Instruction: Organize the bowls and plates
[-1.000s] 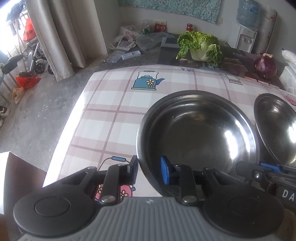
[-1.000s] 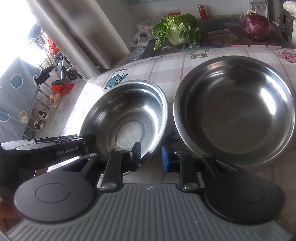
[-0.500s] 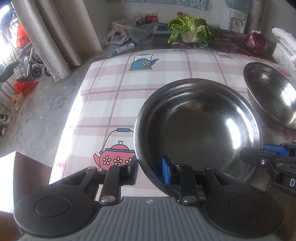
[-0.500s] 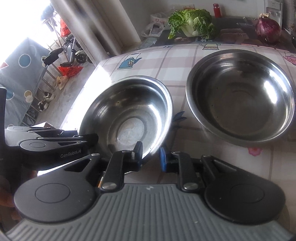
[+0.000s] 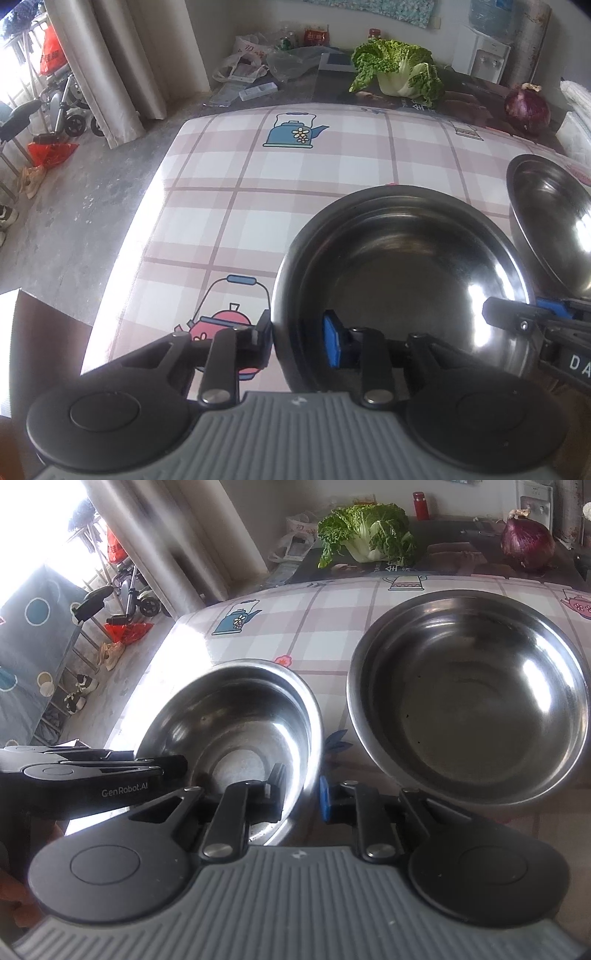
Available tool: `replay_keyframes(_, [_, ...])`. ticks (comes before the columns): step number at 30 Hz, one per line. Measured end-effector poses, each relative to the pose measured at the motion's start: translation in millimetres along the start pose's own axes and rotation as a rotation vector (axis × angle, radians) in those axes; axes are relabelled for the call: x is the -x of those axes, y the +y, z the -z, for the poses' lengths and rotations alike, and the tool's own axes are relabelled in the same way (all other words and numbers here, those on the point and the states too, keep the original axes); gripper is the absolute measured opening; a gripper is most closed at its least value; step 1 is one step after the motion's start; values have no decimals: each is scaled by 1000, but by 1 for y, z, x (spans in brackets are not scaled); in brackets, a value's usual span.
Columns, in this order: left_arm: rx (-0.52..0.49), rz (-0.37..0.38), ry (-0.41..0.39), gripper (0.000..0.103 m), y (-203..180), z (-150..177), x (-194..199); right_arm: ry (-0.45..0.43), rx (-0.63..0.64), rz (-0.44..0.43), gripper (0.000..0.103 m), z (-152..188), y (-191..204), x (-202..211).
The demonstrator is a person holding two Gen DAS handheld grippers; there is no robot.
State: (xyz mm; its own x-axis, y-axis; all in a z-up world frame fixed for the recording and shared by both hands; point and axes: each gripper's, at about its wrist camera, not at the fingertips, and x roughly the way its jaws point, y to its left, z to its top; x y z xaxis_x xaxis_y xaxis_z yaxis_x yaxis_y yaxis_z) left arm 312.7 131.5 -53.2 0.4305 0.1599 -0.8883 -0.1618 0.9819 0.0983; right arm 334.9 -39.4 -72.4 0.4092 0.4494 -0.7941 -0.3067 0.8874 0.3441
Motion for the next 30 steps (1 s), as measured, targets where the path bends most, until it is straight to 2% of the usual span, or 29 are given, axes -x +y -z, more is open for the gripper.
replay_keyframes(5, [20,62,26,22,7,9,8,-14,12,-2,16,-2,-1,5])
replay_keyframes(12, [8,55,33,29,2,4,3,-5,8,1,16,-2,-2,-2])
replay_keyframes(30, [2,12,-2,25,-2,3,9,-44,52,31,16,-1,5,6])
